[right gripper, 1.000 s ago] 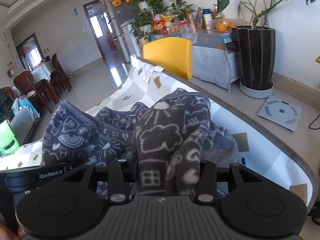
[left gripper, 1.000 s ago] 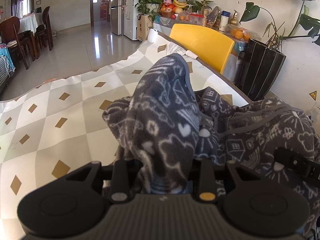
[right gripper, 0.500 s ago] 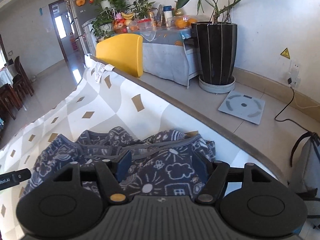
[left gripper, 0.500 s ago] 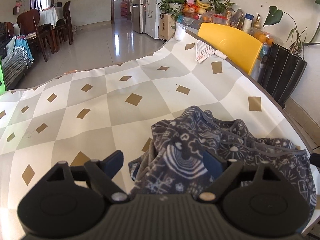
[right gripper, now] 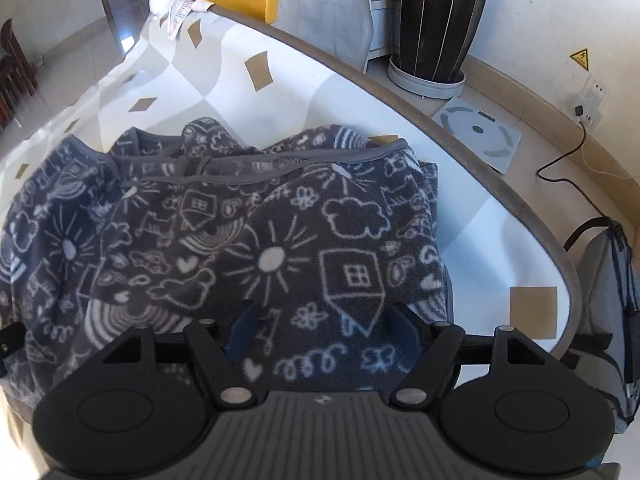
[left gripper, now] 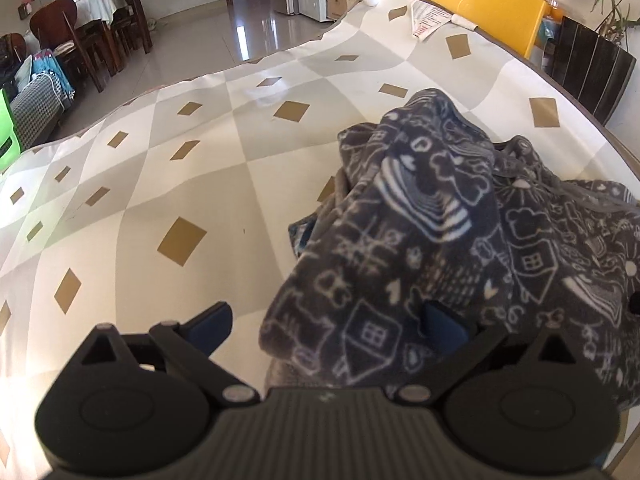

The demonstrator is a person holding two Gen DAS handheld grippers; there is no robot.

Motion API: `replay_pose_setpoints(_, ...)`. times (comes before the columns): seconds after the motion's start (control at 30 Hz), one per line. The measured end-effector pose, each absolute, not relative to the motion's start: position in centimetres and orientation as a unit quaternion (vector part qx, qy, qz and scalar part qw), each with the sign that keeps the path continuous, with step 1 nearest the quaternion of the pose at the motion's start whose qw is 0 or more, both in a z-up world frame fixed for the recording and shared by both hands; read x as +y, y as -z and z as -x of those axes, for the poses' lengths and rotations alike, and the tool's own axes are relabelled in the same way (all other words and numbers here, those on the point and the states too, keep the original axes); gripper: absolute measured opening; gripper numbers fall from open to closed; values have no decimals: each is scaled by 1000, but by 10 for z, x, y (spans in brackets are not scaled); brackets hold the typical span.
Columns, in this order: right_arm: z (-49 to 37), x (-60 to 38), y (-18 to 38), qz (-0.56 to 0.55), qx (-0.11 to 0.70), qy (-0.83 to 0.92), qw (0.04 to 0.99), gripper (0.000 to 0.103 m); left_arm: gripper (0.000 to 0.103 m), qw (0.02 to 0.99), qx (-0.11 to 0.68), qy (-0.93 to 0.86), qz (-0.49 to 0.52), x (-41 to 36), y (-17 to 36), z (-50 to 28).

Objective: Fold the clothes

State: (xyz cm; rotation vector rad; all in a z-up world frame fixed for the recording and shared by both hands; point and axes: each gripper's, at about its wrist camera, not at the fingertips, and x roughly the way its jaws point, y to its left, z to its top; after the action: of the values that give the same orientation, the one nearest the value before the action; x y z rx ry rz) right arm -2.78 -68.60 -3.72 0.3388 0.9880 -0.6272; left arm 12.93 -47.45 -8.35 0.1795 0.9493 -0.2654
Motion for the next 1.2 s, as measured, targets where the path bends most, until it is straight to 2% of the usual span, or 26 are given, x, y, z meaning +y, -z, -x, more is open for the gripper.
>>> replay_pose_setpoints(0.23, 35, -682, 17, -205, 440, 295, 823, 72, 102, 879, 447, 136, -92, -465, 62, -114)
replay_pose_setpoints(0.83, 65, -612, -12, -166, 442, 304, 827, 73, 103, 878, 426, 198, -97, -441, 10, -23)
replay_pose_setpoints(1.2, 107, -584, -12, -221, 450, 333, 799, 73, 103, 870, 436, 203, -110, -414, 1, 23)
